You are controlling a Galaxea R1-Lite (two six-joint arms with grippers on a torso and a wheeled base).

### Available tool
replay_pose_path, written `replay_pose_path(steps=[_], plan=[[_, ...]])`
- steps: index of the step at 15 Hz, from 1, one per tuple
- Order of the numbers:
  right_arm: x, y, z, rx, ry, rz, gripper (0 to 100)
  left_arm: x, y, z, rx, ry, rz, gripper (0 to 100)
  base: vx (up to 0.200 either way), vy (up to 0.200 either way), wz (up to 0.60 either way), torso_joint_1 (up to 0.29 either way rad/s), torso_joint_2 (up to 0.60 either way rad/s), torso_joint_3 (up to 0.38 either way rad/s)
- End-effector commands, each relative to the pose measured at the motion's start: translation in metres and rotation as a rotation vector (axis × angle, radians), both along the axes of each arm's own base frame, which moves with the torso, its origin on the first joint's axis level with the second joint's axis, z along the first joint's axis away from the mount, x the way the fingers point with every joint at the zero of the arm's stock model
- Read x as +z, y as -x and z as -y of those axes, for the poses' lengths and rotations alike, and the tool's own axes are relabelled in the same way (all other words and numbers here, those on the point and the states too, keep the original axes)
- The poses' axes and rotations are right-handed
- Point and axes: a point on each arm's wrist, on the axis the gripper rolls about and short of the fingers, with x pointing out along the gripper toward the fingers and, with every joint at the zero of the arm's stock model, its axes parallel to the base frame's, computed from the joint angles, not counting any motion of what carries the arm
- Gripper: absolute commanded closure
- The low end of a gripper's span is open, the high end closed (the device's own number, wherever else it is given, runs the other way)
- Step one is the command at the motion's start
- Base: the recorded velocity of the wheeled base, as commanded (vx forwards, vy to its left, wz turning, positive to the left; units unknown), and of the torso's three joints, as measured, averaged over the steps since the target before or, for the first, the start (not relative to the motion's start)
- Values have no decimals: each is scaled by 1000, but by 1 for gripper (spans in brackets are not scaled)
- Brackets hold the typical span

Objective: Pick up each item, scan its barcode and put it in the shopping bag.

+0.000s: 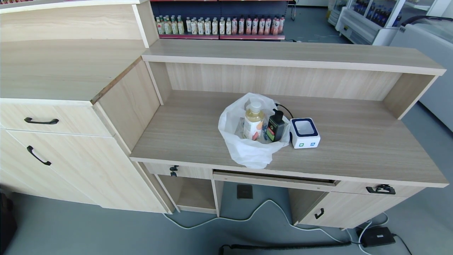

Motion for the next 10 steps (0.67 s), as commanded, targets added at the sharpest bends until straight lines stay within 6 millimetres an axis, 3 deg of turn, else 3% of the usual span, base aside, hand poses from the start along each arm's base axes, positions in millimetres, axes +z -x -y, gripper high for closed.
replay_pose_path(steps=[1,10], plan=[[-1,0,0,2,-3,1,0,0,0,0,0,0,1,0,0,0,0,0,0,0],[-1,0,0,-1,-12,2,0,0,0,0,0,0,1,0,0,0,0,0,0,0]])
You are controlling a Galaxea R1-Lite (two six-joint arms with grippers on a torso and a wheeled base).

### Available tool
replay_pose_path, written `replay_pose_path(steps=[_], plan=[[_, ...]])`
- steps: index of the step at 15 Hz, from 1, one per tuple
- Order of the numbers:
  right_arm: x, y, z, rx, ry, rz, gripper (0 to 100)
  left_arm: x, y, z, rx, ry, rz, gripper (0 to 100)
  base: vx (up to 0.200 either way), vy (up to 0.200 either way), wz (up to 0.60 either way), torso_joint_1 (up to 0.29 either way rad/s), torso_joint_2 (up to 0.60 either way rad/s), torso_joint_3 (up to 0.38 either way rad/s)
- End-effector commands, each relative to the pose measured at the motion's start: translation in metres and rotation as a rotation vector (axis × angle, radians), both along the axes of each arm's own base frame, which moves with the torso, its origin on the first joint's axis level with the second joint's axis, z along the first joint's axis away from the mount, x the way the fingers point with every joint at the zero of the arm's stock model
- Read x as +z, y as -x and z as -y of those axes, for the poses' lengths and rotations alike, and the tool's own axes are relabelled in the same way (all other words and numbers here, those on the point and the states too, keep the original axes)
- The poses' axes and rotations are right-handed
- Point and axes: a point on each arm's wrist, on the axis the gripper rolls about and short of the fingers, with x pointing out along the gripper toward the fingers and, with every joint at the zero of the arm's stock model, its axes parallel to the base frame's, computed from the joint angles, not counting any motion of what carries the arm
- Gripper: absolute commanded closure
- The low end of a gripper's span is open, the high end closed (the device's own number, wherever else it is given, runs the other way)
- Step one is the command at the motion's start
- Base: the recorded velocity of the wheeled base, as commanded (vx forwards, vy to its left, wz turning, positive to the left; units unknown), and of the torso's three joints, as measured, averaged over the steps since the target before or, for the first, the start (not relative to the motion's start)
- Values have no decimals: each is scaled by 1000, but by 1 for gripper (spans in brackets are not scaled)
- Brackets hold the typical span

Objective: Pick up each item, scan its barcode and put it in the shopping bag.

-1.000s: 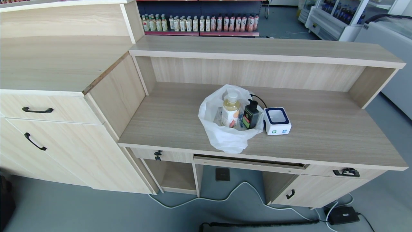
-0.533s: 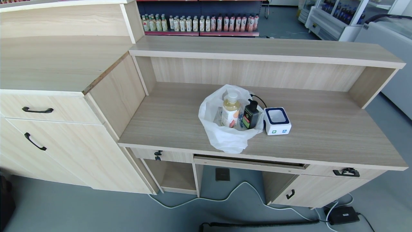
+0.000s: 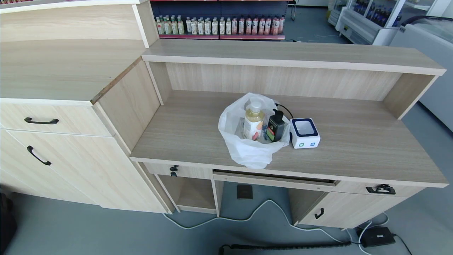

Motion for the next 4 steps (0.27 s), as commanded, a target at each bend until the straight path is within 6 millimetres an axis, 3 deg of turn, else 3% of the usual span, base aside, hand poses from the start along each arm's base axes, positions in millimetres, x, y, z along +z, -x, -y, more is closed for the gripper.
replay_pose_path(steps=[1,4], plan=[[0,0,0,1,1,-3,0,0,0,0,0,0,1,0,0,0,0,0,0,0],[0,0,0,1,-11,-2,0,0,0,0,0,0,1,0,0,0,0,0,0,0]])
